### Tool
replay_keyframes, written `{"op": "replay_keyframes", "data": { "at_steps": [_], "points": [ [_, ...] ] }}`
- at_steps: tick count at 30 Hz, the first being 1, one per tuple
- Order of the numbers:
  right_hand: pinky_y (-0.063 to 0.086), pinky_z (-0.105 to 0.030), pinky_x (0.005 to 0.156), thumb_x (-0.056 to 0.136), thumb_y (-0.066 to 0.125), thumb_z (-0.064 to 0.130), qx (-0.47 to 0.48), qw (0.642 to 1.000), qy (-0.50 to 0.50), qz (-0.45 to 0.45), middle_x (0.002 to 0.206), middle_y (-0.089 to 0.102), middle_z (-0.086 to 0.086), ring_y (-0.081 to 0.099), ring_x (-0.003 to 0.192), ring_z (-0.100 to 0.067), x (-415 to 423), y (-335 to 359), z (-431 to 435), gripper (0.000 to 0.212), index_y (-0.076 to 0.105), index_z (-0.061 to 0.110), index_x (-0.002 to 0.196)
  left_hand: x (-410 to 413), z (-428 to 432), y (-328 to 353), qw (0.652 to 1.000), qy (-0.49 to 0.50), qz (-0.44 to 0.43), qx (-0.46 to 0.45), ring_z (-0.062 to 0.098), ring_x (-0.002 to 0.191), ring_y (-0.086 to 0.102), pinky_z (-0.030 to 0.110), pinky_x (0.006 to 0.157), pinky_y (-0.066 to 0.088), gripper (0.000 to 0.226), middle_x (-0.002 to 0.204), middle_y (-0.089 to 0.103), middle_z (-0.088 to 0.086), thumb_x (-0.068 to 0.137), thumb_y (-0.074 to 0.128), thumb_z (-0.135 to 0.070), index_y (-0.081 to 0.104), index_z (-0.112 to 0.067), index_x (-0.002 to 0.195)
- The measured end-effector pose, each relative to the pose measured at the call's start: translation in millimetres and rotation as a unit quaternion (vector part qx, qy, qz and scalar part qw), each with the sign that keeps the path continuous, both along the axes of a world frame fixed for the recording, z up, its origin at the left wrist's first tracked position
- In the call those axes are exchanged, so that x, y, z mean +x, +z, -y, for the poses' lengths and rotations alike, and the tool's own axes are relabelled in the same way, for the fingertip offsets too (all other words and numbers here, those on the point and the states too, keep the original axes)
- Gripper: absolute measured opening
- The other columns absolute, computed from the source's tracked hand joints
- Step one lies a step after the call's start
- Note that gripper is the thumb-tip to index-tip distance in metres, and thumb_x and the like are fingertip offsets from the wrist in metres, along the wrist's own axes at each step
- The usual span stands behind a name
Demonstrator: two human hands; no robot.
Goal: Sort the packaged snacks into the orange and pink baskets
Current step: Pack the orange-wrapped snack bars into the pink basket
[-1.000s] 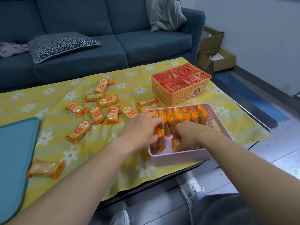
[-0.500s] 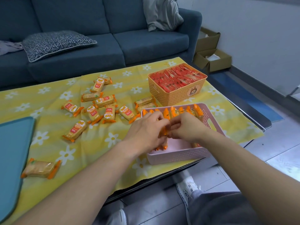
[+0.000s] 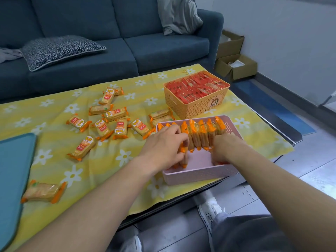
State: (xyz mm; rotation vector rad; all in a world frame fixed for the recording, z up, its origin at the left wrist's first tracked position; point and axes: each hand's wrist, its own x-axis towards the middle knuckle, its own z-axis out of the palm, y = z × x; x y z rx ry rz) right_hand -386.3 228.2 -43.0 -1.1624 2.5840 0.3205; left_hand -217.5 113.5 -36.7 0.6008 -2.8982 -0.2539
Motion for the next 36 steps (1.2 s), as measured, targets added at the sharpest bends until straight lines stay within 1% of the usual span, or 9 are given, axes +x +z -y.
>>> {"op": "replay_keyframes", "data": {
  "at_steps": [2, 4, 8, 12, 19, 22, 29, 32, 36],
  "points": [
    [0.056, -0.037, 0.079, 0.082, 0.073, 0.034, -0.007, 1.0, 0.003, 0.022, 0.099, 0.064, -0.003, 0.066, 0.104, -0.028, 1, 9, -3, 0.025, 0.066, 0.015, 0.096, 0, 2, 1, 1.0, 0.001, 0.004, -0.001, 0.016, 0.107, 0.051, 0.034, 0.077, 0.049, 0.027, 0.106, 0.049, -0.01, 0.079, 0.069, -0.042, 0.064, -0.036, 0.104],
    [0.058, -0.038, 0.071, 0.077, 0.079, 0.03, -0.033, 0.995, 0.009, 0.092, 0.087, 0.069, -0.004, 0.07, 0.086, -0.026, -4, 19, -6, 0.024, 0.062, 0.014, 0.081, 0, 4, 2, 1.0, 0.005, 0.01, 0.005, 0.014, 0.108, 0.051, 0.032, 0.076, 0.047, 0.03, 0.105, 0.049, -0.012, 0.075, 0.07, -0.047, 0.066, -0.037, 0.103],
    [0.059, -0.033, 0.06, 0.069, 0.082, 0.005, -0.154, 0.96, -0.002, 0.234, 0.088, 0.074, -0.004, 0.068, 0.066, -0.017, 2, 24, -8, 0.03, 0.067, 0.017, 0.093, 0, 4, 2, 0.998, 0.022, -0.005, 0.051, 0.011, 0.106, 0.052, 0.03, 0.077, 0.044, 0.029, 0.103, 0.051, -0.014, 0.078, 0.066, -0.057, 0.07, -0.037, 0.099],
    [0.034, -0.015, 0.047, 0.071, 0.08, 0.006, -0.228, 0.951, 0.011, 0.208, 0.073, 0.062, 0.008, 0.055, 0.062, -0.007, 19, 11, 1, 0.029, 0.061, 0.022, 0.086, -3, 3, 1, 0.997, 0.03, -0.015, 0.072, 0.015, 0.11, 0.054, 0.035, 0.084, 0.049, 0.021, 0.106, 0.054, -0.012, 0.085, 0.063, -0.049, 0.07, -0.037, 0.101],
    [0.041, -0.03, 0.063, 0.075, 0.074, 0.008, -0.268, 0.95, -0.005, 0.161, 0.08, 0.066, -0.003, 0.06, 0.078, -0.025, 29, -5, 11, 0.023, 0.055, 0.017, 0.085, -5, -1, -3, 0.998, 0.014, -0.03, 0.048, 0.017, 0.11, 0.053, 0.038, 0.084, 0.05, 0.028, 0.109, 0.053, -0.01, 0.087, 0.066, -0.041, 0.061, -0.042, 0.115],
    [0.046, -0.031, 0.058, 0.075, 0.075, 0.013, -0.273, 0.95, -0.036, 0.145, 0.078, 0.066, -0.005, 0.061, 0.076, -0.026, 31, -7, 14, 0.022, 0.055, 0.015, 0.083, -6, -1, -4, 0.999, 0.022, -0.02, 0.039, 0.017, 0.112, 0.049, 0.037, 0.086, 0.048, 0.028, 0.112, 0.052, -0.009, 0.09, 0.064, -0.043, 0.064, -0.041, 0.118],
    [0.031, -0.025, 0.043, 0.076, 0.079, 0.015, -0.183, 0.978, 0.009, 0.101, 0.064, 0.054, -0.003, 0.051, 0.058, -0.017, 29, 26, 2, 0.037, 0.045, 0.015, 0.061, -4, 2, 7, 0.994, 0.029, -0.076, 0.066, 0.015, 0.111, 0.054, 0.038, 0.087, 0.051, 0.017, 0.106, 0.058, -0.011, 0.09, 0.059, -0.044, 0.067, -0.037, 0.104],
    [0.041, -0.031, 0.044, 0.07, 0.08, 0.018, -0.207, 0.976, 0.003, 0.075, 0.059, 0.054, -0.004, 0.054, 0.053, -0.018, 27, 36, 4, 0.033, 0.05, 0.011, 0.058, 5, 4, 16, 0.991, 0.039, -0.102, 0.071, 0.014, 0.106, 0.056, 0.037, 0.084, 0.05, 0.014, 0.103, 0.059, -0.01, 0.091, 0.059, -0.042, 0.067, -0.035, 0.1],
    [0.059, -0.042, 0.06, 0.073, 0.071, 0.018, -0.287, 0.957, 0.03, 0.039, 0.076, 0.065, -0.008, 0.064, 0.067, -0.029, 49, 54, 18, 0.014, 0.061, 0.011, 0.079, 28, 13, 29, 0.988, 0.07, -0.113, 0.073, 0.015, 0.1, 0.058, 0.038, 0.082, 0.05, 0.011, 0.099, 0.06, -0.008, 0.091, 0.064, -0.036, 0.071, -0.031, 0.097]
  ]
}}
